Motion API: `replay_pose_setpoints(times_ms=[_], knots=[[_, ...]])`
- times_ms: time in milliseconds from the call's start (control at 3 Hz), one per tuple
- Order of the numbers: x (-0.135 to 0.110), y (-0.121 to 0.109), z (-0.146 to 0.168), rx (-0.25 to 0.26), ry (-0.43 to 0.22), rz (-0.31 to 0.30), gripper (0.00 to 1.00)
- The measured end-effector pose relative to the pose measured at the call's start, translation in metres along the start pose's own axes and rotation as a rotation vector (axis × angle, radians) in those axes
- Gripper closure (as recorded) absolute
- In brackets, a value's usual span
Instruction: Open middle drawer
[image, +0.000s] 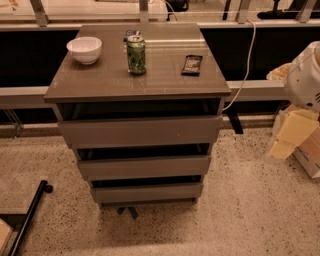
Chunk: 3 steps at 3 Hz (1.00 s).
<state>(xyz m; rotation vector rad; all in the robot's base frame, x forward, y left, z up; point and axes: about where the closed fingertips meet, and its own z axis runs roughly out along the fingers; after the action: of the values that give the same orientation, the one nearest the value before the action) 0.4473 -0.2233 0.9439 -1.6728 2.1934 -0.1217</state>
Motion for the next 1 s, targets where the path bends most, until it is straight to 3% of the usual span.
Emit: replay_pose_setpoints(times_ms=[333, 667, 1000], knots=[[0.010, -0.004, 0.034, -0.026, -0.048, 0.036, 0.00], [0.009, -0.002, 0.040, -0.032, -0.050, 0.043, 0.00], [0.007, 0.012, 0.071, -0.069, -0.047, 0.081, 0.00]])
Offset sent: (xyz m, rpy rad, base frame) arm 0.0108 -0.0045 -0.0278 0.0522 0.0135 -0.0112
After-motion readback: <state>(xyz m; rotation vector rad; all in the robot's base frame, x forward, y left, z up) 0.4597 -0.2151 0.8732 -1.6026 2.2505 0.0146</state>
